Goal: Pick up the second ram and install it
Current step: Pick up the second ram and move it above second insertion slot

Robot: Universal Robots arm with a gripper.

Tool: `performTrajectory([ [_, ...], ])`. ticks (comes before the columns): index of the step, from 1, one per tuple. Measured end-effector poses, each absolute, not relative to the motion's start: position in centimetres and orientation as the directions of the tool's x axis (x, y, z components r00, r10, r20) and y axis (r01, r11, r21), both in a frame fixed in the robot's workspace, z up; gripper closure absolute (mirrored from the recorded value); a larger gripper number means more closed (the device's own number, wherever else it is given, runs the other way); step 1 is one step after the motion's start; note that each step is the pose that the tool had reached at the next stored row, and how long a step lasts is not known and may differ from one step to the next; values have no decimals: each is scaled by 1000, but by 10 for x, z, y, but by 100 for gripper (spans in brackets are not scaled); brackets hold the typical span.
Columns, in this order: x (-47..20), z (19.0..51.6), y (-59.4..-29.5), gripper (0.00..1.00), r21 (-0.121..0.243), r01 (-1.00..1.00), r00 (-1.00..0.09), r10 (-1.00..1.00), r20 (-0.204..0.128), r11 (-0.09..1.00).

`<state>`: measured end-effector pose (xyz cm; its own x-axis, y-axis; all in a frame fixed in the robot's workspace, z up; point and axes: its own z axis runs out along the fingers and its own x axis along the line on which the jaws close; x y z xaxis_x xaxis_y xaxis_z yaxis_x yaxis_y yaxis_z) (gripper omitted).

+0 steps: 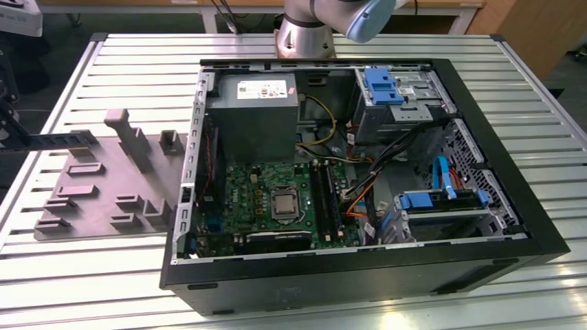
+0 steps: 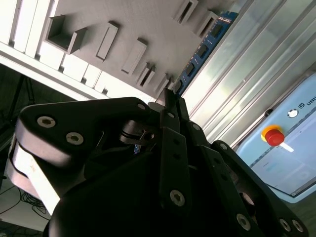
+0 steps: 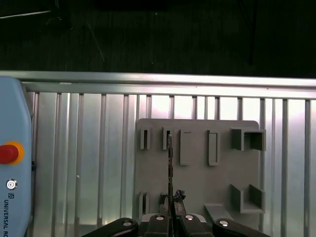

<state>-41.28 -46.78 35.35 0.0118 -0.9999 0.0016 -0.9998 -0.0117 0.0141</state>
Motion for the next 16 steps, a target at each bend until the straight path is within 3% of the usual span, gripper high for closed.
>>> performTrajectory([
  [16, -411, 361, -468, 86, 14, -1000, 12, -1000, 4, -12],
])
